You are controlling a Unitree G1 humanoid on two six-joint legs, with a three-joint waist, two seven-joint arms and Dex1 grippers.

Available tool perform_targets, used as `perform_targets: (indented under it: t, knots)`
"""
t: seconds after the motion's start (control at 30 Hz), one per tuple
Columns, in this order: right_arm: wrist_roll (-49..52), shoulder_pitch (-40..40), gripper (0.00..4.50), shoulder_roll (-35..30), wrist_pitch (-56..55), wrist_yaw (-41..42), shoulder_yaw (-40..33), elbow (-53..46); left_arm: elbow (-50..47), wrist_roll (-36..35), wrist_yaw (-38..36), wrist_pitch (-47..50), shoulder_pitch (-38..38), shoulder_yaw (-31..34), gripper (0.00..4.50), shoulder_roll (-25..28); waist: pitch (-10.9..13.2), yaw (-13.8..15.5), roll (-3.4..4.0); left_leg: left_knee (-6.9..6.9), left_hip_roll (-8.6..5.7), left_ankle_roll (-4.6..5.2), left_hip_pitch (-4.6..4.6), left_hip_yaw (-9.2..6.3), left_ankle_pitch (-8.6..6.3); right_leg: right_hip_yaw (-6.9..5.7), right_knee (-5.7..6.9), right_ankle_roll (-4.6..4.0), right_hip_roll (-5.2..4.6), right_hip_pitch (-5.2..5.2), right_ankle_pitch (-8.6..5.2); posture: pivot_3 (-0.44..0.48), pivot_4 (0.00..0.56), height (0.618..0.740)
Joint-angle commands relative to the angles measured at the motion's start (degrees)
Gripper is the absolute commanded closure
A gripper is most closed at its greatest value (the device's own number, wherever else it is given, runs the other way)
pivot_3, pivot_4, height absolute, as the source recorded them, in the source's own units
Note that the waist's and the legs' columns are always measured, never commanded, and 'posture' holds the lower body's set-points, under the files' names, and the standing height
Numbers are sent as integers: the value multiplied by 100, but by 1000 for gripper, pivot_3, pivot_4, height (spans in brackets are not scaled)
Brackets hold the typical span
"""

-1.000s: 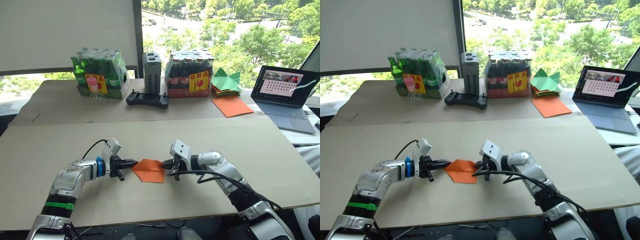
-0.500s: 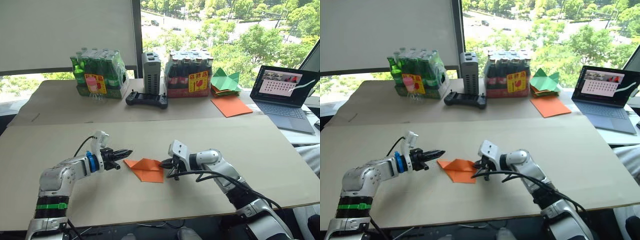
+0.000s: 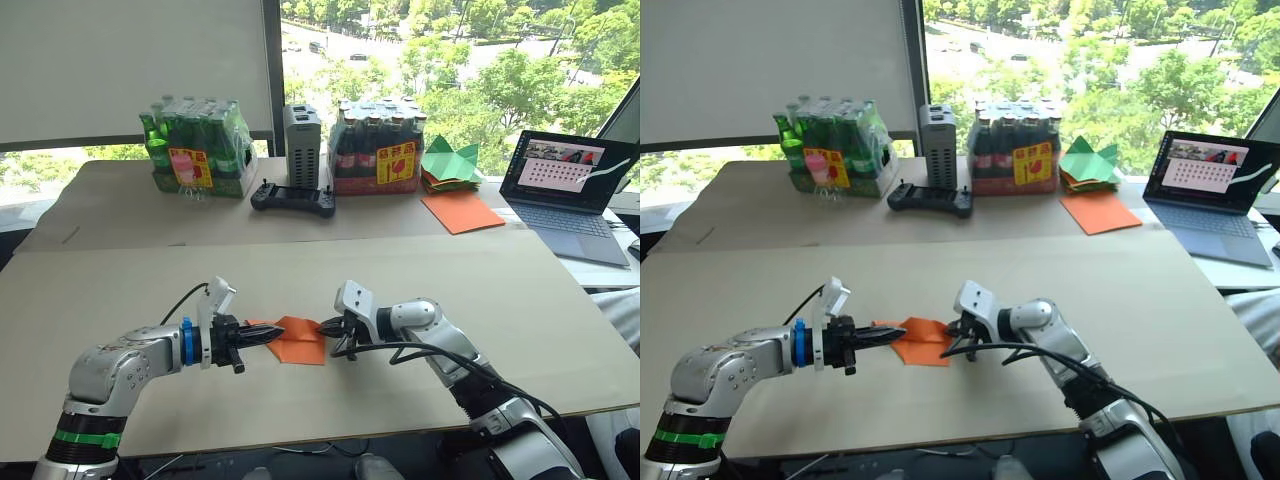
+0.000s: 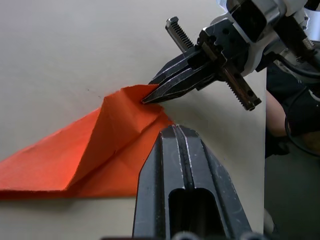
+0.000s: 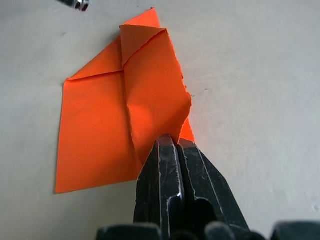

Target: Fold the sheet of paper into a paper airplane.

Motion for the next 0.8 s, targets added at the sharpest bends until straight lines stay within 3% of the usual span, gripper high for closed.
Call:
perform_targets:
  t: [0.03, 0.8]
  knots:
    - [-4, 2, 4482, 39, 82, -1, 44, -123, 183, 166, -79, -346, -178, -62, 4500, 9, 0, 5, 0, 0, -1, 0, -1, 0, 0, 0, -1, 0, -1, 0, 0, 0, 150, 740]
    - [-1, 58, 4482, 3, 196, -36, -7, -270, 897, 641, -89, -820, -374, -304, 4500, -192, 1, 3, 0, -3, -1, 0, -7, 0, 0, -1, -5, 1, -1, -4, -1, 0, 150, 740]
